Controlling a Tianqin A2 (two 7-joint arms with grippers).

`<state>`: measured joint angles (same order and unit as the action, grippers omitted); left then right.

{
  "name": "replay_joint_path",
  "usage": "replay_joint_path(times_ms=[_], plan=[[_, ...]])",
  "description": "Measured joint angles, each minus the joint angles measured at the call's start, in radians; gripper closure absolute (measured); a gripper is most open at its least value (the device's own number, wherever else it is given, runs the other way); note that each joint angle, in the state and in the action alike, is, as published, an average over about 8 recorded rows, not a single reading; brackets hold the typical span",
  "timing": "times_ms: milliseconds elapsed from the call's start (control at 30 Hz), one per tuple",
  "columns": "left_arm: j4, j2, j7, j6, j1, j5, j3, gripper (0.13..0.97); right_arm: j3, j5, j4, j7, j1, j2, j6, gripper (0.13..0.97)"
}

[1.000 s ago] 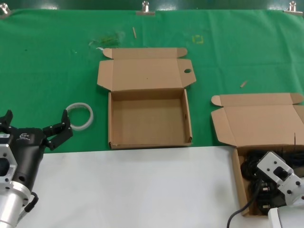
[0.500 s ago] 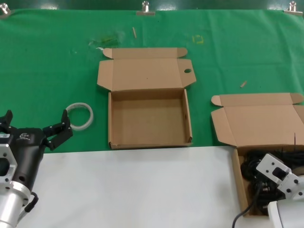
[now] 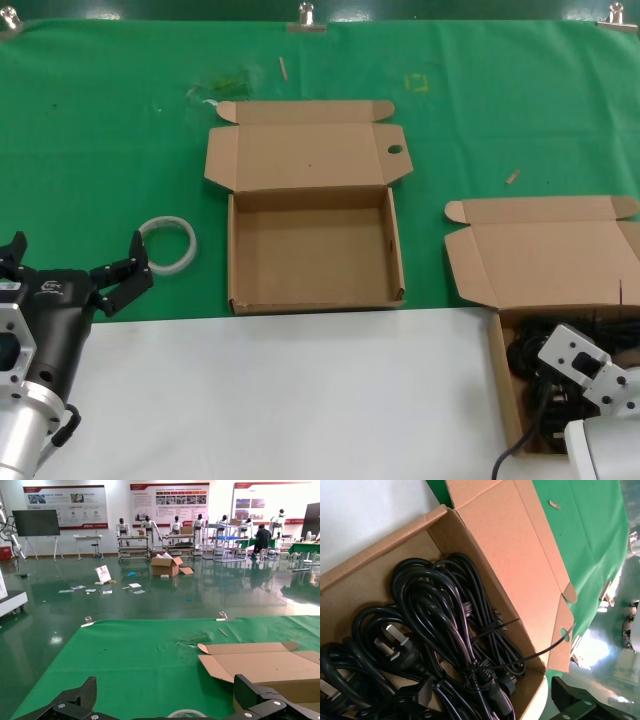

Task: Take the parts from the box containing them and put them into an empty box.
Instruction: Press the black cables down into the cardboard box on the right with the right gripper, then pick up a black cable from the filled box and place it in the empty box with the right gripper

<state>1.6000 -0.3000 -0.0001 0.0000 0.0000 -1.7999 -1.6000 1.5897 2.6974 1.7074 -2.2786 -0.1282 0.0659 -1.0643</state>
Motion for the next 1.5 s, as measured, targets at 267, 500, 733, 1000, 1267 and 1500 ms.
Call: replay_joint_path(times_ms=[267,500,733,1000,1267,1500], plan=[[0.000,0.000,0.000,0.000,0.000,0.000,0.000,0.132,-0.001,0.014,-0.008,-0.007,0.004,0.000,0.010,0.331],[0.000,0.000,0.000,0.000,0.000,0.000,0.000,0.132,0.000,0.026,-0.012,-0.007,0.007,0.000,0.019,0.469],[0.000,0.000,0.000,0.000,0.000,0.000,0.000,0.132,0.004,0.034,-0.012,-0.001,0.012,0.000,0.022,0.624],[0.000,0.000,0.000,0.000,0.000,0.000,0.000,0.132,0.006,0.037,0.000,0.004,0.021,-0.001,0.017,0.784],[0.000,0.000,0.000,0.000,0.000,0.000,0.000,0.132,0.008,0.033,0.021,0.006,0.030,-0.001,0.007,0.875],[0.000,0.000,0.000,0.000,0.000,0.000,0.000,0.132,0.008,0.020,0.068,0.003,0.041,-0.001,-0.012,0.876]])
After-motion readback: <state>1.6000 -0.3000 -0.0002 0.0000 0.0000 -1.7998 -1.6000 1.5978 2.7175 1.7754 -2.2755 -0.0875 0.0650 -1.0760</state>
